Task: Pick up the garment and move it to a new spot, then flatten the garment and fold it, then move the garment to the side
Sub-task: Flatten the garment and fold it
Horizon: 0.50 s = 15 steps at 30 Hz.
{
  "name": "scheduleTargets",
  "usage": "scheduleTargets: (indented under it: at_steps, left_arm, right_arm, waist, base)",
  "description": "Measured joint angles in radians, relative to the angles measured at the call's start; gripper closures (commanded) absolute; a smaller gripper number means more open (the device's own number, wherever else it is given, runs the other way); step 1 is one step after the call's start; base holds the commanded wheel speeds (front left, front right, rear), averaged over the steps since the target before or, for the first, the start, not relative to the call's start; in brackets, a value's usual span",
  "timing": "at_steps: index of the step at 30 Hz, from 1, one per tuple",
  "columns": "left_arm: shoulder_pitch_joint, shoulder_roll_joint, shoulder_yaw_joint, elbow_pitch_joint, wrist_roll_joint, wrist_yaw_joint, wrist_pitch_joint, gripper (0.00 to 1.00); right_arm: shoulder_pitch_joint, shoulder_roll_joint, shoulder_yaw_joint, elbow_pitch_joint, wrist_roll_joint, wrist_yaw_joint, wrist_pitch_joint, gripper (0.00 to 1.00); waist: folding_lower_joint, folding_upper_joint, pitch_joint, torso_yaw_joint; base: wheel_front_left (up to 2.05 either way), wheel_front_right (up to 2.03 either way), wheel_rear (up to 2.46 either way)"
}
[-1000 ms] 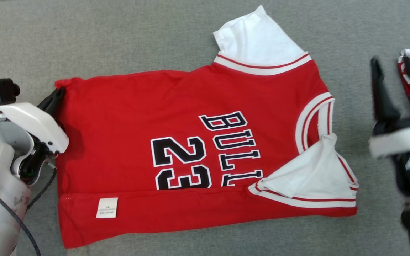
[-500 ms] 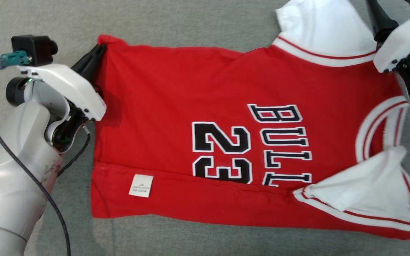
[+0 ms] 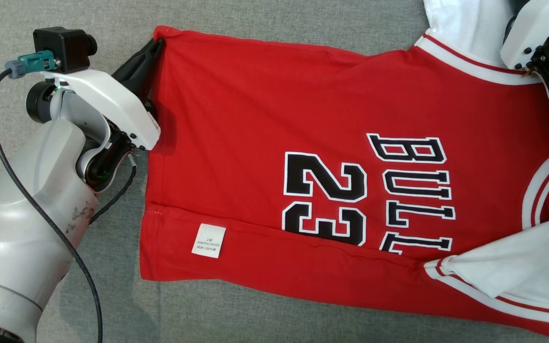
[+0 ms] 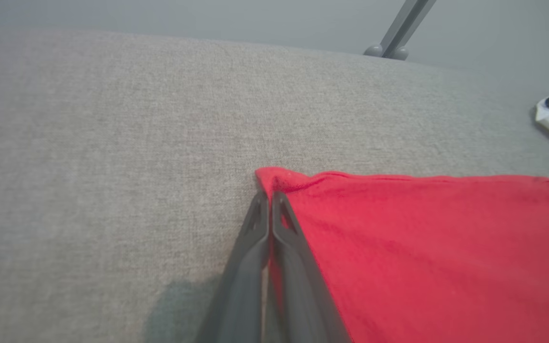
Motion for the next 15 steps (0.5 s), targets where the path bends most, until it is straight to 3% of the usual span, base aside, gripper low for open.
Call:
scheduleTargets:
  at_steps: [7, 15]
  left_arm:
    - [0.002, 0.028, -0.027, 0.007, -0.056, 0.000, -0.033, 1.00]
    - [0.048, 0.094, -0.035, -0.043, -0.128, 0.000, -0.046, 1.00]
  right_arm:
    - [0.004, -0.037, 0.057, -0.040, 0.097, 0.000, -0.089, 1.00]
    - [0.094, -0.122, 0.076, -0.179, 0.211, 0.000, -0.164, 1.00]
  waist:
    - [0.0000, 0.0000, -0.026, -0.021]
    - [0.0000, 0.0000, -0.092, -0.052]
  base:
    - [0.00, 0.00, 0.00]
    - [0.00, 0.00, 0.00]
